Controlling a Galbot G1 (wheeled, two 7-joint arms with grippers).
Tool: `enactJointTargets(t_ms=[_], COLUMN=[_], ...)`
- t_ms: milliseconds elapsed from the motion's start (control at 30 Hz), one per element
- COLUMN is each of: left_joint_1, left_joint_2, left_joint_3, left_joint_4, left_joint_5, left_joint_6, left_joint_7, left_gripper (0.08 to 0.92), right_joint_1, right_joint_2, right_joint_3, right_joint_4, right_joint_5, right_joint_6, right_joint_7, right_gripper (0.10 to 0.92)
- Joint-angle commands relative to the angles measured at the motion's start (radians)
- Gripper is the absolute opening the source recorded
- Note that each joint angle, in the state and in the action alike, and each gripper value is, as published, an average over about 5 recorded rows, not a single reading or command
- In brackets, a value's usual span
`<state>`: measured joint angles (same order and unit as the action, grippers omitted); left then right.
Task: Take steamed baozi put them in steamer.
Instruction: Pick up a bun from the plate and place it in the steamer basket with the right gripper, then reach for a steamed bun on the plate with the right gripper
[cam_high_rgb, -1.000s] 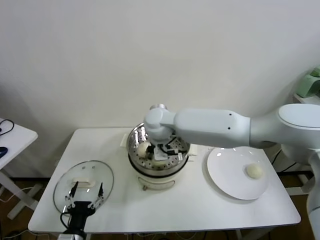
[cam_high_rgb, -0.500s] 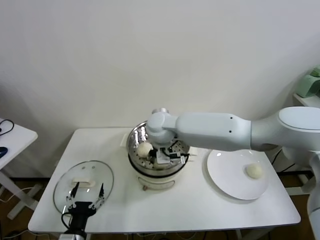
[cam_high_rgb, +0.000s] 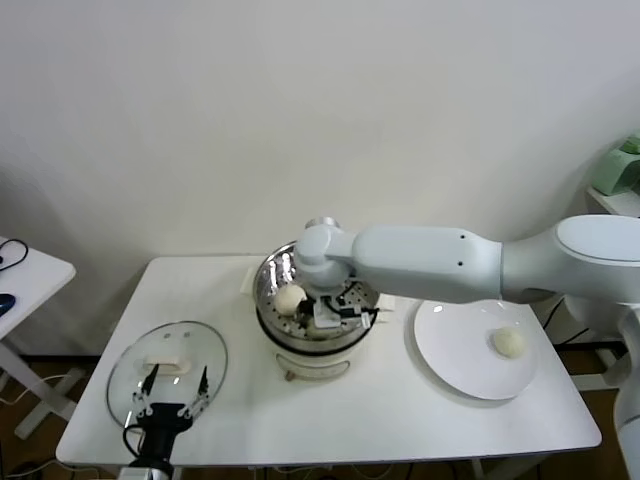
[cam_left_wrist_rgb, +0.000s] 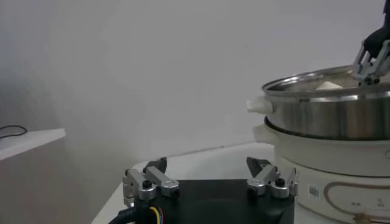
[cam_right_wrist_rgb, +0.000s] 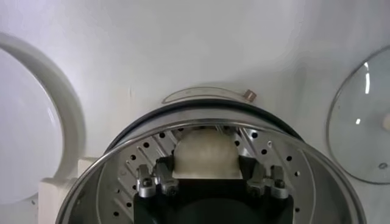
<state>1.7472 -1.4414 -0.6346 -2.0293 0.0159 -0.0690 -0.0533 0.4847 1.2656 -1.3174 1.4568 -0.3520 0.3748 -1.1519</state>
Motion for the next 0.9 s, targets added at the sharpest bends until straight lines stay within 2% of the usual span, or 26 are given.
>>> enactJointTargets(t_ms=[33,167,467,600,733,800,900], left_joint_1=[0.000,-0.002,-0.016,-0.026,-0.036,-0.040,-0.050], left_joint_2=[0.000,0.000,0.001,0.004,0.009,0.017,0.028], left_joint_3=[0.000,0.000,0.002,0.002,0.000,-0.001,-0.002], left_joint_4=[0.000,0.000,-0.005,-0.003,-0.001,-0.001,-0.002], left_joint_5=[0.000,0.000,-0.001,-0.004,-0.021,-0.038,-0.054], left_joint_6=[-0.001,0.000,0.009,0.012,0.018,0.022,0.024], left_joint_7=[0.000,-0.001,-0.001,-0.001,-0.004,-0.004,-0.002], left_gripper=[0.823,0.823,0.823,0.823,0.823,0.823,0.823], right_joint_1=[0.002,0.004,0.061,0.126,0.200,0.233,0.292], right_joint_2=[-0.001,-0.005,-0.042,-0.095,-0.182,-0.237,-0.344], right_joint_3=[0.000,0.001,0.039,0.074,0.091,0.076,-0.012], right_joint_4=[0.000,0.001,0.012,0.025,0.027,0.003,-0.043], right_joint_5=[0.002,0.005,0.017,0.030,0.049,0.104,0.342], right_joint_6=[0.004,0.012,0.072,0.099,0.059,-0.004,-0.182], right_joint_7=[0.006,0.003,-0.013,-0.022,-0.031,-0.034,-0.022], right_gripper=[0.743,0.812,0.823,0.823,0.823,0.823,0.823])
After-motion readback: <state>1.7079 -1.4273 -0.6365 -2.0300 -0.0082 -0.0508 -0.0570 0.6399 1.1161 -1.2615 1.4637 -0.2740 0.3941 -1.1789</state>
